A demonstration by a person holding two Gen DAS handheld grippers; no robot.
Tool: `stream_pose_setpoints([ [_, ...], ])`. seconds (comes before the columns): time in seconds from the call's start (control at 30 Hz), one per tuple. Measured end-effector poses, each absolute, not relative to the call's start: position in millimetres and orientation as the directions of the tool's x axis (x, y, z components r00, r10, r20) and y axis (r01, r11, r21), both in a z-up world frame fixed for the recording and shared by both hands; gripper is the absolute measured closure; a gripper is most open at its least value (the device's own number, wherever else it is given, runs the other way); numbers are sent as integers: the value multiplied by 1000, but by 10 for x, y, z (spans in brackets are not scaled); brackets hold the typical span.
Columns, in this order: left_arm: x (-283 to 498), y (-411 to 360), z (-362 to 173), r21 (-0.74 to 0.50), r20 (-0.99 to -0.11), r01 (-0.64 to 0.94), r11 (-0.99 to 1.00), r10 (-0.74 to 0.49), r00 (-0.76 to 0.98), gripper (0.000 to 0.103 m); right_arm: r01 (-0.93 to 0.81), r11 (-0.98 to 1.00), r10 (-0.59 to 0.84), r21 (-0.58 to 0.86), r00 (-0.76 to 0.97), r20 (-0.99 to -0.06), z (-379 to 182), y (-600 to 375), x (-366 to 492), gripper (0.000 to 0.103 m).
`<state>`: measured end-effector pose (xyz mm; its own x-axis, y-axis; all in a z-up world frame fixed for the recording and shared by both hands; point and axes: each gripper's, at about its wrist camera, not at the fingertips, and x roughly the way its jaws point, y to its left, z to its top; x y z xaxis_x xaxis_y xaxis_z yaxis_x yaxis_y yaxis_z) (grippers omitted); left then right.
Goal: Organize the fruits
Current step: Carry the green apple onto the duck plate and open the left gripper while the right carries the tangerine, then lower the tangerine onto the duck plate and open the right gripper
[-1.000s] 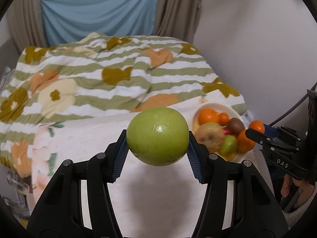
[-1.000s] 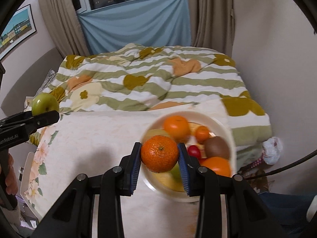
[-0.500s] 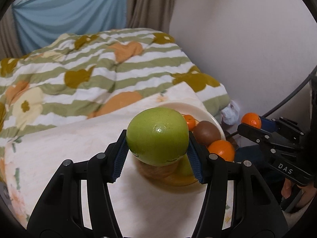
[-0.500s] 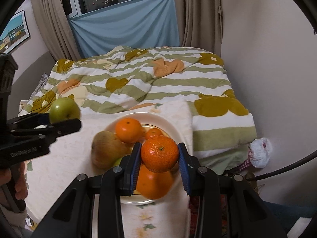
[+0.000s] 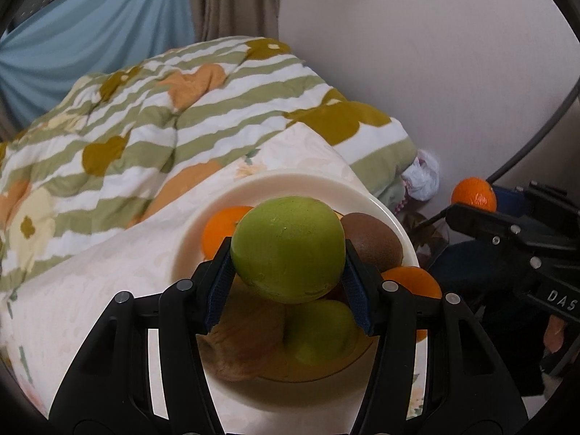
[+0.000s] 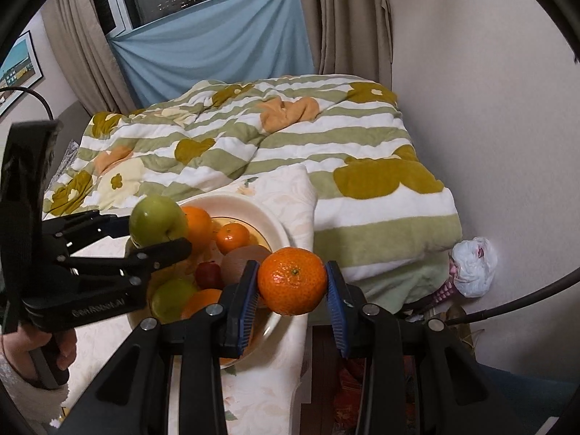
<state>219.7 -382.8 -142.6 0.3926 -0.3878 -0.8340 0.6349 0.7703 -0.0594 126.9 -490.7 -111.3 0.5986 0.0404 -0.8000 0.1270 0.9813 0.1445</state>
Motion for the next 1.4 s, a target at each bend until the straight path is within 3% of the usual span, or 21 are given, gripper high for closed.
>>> stream_pose_setpoints([
  [0.17,2206,-3871,-1484,-53,-837,639,767,-383,390,38,139,979,37,149,598,-801,-1143,-4956,1260,70],
  [0.23,2192,-3871,-1454,-54,-828,643,764,-395,399,13,142,979,34,147,598,-800,-1137,-4961,1250,70],
  [0.3,2157,-3864,-1401,-43,-810,639,768,-401,427,0,144,979,31,146,600,-799,-1125,-4966,1243,70],
  [0.5,2107,-3745,-1229,-73,-788,615,785,-423,447,0,135,980,33,145,607,-794,-1059,-4951,1217,70],
  [0.9,1935,-2959,-809,-69,-770,479,875,-352,533,0,54,989,73,137,625,-777,-855,-4649,1184,70],
  [1.4,1739,-1790,-779,-81,-783,330,941,-264,563,0,-9,986,138,168,616,-775,-936,-3894,1091,70],
])
